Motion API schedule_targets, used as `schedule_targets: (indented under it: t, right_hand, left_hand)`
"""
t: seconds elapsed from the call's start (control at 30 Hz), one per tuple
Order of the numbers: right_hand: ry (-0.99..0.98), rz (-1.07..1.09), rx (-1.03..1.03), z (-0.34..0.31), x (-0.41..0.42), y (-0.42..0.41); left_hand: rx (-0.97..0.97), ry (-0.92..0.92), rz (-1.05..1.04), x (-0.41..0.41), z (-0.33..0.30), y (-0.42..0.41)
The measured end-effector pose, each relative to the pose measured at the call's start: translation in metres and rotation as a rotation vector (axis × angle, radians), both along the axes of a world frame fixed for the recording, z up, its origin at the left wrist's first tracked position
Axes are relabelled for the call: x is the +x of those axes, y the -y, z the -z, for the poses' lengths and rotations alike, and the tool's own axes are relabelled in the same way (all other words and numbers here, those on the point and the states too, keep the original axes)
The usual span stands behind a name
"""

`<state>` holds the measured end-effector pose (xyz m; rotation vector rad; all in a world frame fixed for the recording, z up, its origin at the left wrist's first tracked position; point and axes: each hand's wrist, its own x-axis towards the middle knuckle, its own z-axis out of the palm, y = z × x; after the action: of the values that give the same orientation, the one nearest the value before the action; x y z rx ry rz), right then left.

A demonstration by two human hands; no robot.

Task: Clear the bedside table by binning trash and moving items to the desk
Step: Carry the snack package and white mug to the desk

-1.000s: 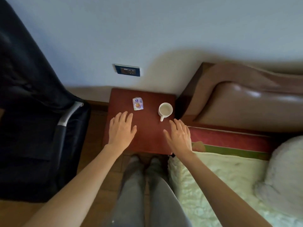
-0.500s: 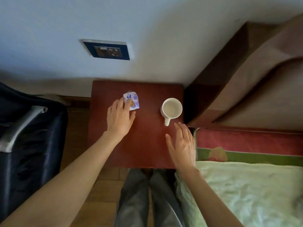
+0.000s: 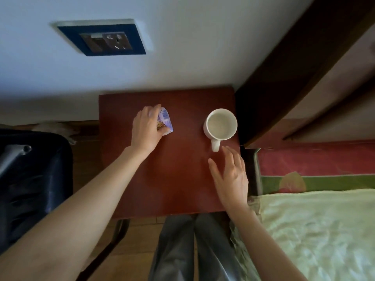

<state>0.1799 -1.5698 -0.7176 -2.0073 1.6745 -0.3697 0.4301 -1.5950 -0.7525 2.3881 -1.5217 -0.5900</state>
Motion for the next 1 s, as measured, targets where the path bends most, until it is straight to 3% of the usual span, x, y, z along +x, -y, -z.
schedule_targets:
  t: [0.2,0.37,0.67,1.0]
  right_hand:
    - [0.012,0.077,0.040,-0.004,0.014,0.011]
    - [-0.003,0.174,0.048,0.005,0.025,0.015]
    - [0.135,0.551,0.053,0.005,0.033,0.027]
    - [0.133,0.357,-0.079,-0.025,0.030,0.060]
  left_hand:
    - [-0.155,-0.207,-0.147,-0.013,-0.006,-0.018]
    - [-0.264,-0.240,-0.173,-0.029,-0.015,-0.033]
    - [-0.330,-0.313,-0.182,-0.049,-0.028,-0.059]
    - [-0.339,-0.315,-0.296,-0.044,-0.054,-0.069]
